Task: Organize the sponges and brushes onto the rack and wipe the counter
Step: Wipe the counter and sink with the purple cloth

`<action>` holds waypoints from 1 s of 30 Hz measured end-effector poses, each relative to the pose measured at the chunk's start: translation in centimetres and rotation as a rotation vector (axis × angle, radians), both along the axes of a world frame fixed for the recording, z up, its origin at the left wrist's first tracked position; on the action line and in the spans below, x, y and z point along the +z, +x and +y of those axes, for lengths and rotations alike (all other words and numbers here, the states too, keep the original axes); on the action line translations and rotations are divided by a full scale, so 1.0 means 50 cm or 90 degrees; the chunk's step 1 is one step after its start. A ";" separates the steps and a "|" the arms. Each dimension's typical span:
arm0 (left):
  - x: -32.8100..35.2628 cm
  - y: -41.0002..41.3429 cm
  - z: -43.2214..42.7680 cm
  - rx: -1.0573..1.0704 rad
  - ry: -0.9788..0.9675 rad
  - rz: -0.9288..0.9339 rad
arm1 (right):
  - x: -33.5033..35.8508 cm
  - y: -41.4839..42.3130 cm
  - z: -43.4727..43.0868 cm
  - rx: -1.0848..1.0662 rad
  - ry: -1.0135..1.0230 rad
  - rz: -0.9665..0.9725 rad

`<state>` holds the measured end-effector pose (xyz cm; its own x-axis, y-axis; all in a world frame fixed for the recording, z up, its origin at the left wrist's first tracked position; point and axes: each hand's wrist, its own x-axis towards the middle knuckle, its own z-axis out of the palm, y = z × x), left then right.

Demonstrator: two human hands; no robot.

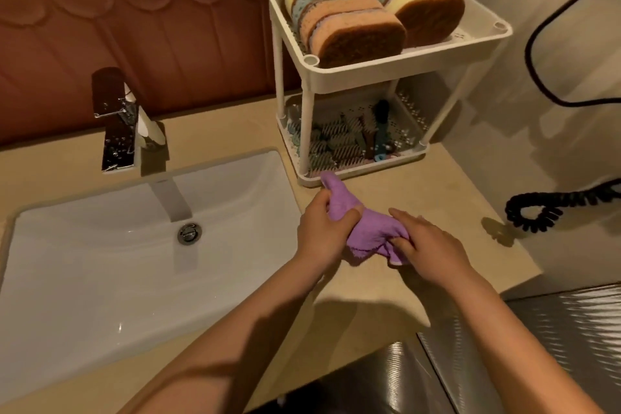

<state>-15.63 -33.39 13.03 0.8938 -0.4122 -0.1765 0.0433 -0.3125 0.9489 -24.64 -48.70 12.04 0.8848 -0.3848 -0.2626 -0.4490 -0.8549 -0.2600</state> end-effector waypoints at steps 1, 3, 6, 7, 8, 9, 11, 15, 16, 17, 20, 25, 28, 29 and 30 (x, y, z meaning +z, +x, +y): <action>0.004 -0.007 -0.014 -0.001 -0.012 -0.007 | 0.009 -0.005 -0.015 -0.010 -0.018 -0.012; 0.003 -0.014 -0.031 0.011 -0.019 0.002 | 0.016 -0.016 -0.033 -0.025 -0.038 -0.020; -0.032 -0.019 -0.033 0.036 0.078 0.096 | 0.004 -0.046 -0.042 -0.097 0.007 -0.024; -0.048 -0.020 -0.025 0.041 0.115 0.131 | -0.002 -0.056 -0.034 -0.140 0.031 -0.046; -0.061 -0.022 -0.016 0.039 0.143 0.158 | -0.009 -0.066 -0.023 -0.189 0.048 -0.075; -0.070 -0.026 -0.007 0.032 0.157 0.174 | -0.017 -0.076 -0.011 -0.239 0.060 -0.097; -0.079 -0.031 0.005 0.022 0.155 0.211 | -0.037 -0.089 0.008 -0.318 0.079 -0.093; -0.084 -0.035 0.007 0.021 0.181 0.282 | -0.080 -0.095 0.022 -0.371 0.101 -0.010; -0.085 -0.035 0.008 0.016 0.195 0.283 | -0.089 -0.091 0.022 -0.369 0.109 -0.021; -0.084 -0.035 0.008 0.014 0.198 0.277 | -0.094 -0.086 0.023 -0.361 0.127 -0.044; -0.080 -0.030 0.009 0.025 0.168 0.270 | -0.087 -0.069 0.026 -0.361 0.308 -0.193; -0.060 -0.043 0.009 0.086 0.017 0.332 | -0.066 -0.052 0.008 -0.501 0.657 -0.360; -0.062 -0.064 0.012 0.080 0.059 0.294 | -0.051 -0.063 -0.013 -0.496 0.597 -0.329; -0.066 -0.073 0.014 0.050 0.101 0.258 | -0.049 -0.070 -0.020 -0.488 0.537 -0.297; -0.073 -0.079 0.014 0.006 0.151 0.213 | -0.045 -0.078 -0.025 -0.472 0.480 -0.263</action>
<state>-19.56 -32.69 9.37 0.7747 -0.3173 -0.5470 0.3413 -0.5183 0.7841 -28.53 -49.97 9.79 0.5775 -0.7176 -0.3894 -0.5395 0.0226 -0.8417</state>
